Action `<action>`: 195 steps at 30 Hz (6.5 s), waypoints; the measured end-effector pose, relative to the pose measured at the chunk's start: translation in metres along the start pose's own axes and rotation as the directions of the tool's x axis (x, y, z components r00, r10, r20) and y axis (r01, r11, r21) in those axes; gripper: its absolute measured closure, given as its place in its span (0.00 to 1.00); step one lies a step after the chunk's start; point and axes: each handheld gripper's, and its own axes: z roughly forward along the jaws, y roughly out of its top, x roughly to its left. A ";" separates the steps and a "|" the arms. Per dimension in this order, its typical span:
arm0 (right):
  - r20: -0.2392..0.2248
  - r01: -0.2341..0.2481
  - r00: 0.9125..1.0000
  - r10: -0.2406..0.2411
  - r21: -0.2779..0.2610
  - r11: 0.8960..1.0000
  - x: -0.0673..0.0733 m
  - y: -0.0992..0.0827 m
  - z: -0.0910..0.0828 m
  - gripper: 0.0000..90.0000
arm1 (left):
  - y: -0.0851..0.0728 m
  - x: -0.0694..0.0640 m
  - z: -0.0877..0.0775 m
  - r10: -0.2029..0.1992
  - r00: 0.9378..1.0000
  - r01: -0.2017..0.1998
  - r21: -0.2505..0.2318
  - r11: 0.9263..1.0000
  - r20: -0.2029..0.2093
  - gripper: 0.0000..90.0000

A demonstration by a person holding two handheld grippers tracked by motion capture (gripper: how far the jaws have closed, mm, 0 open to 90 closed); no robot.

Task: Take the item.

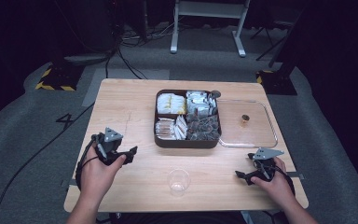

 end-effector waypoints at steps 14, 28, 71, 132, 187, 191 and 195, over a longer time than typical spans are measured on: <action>-0.005 0.002 1.000 -0.002 -0.002 1.000 -0.001 0.001 0.001 0.03 | 0.048 -0.010 0.016 0.032 0.999 -0.030 -0.061 0.998 0.035 0.39; -0.001 0.002 1.000 -0.002 -0.001 1.000 0.000 0.000 0.000 0.03 | 0.079 -0.013 0.041 0.010 0.999 -0.007 -0.097 0.995 0.031 0.38; -0.012 0.013 1.000 -0.013 -0.001 1.000 -0.001 0.001 0.001 0.03 | 0.162 -0.016 0.166 0.020 0.999 -0.019 -0.012 1.000 0.042 0.42; -0.023 0.025 0.999 -0.025 -0.004 1.000 -0.002 0.000 0.000 0.04 | 0.149 -0.020 0.243 -0.039 0.997 0.022 0.259 0.966 0.063 1.00; -0.027 0.027 0.999 -0.028 -0.004 1.000 -0.002 0.001 0.001 0.04 | 0.148 -0.026 0.044 0.155 0.944 -0.137 -0.081 0.987 0.290 1.00; -0.027 0.028 0.999 -0.028 -0.004 1.000 -0.002 0.001 0.001 0.04 | 0.138 -0.036 0.031 0.190 0.931 -0.170 -0.089 0.981 0.312 1.00; -0.027 0.027 0.999 -0.027 -0.004 1.000 -0.002 0.001 0.001 0.04 | 0.126 -0.044 0.021 0.224 0.917 -0.200 -0.105 0.974 0.330 1.00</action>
